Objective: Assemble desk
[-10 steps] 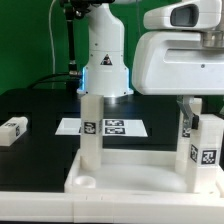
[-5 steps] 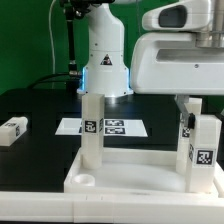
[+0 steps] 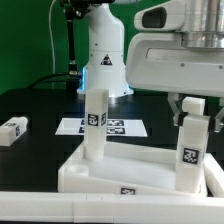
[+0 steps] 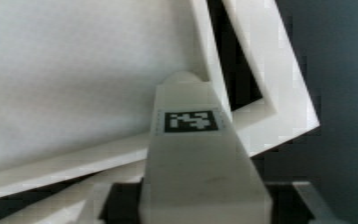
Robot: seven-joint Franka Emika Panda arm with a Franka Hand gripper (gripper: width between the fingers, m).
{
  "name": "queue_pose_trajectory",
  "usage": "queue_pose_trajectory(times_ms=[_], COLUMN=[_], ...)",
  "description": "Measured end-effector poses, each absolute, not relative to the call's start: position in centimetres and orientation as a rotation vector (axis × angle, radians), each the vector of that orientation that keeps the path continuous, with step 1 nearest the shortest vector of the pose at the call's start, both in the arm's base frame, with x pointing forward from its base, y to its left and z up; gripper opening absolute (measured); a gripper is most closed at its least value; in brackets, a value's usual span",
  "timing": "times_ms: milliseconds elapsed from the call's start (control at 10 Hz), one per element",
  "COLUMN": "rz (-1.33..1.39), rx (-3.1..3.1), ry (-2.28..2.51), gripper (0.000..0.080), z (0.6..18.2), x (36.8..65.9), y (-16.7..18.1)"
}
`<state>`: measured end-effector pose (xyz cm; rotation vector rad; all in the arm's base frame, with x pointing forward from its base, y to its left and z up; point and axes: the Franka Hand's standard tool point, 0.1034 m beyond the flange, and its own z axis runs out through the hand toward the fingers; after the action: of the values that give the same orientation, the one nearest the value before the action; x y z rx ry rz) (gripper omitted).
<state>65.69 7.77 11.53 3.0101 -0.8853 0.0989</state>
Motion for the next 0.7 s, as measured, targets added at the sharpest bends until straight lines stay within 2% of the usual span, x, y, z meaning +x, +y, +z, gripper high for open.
queue_pose_trajectory(times_ms=[500,600,700], rz=[0.101,0.101,0.101], rx=[2.886,2.887,2.887], ry=[-1.139,-1.139,-1.138], gripper=[0.0291,0.0479,0.0479], z=[11.6,11.6,11.6], x=[65.5,65.5,65.5], y=[6.1,6.1,6.2])
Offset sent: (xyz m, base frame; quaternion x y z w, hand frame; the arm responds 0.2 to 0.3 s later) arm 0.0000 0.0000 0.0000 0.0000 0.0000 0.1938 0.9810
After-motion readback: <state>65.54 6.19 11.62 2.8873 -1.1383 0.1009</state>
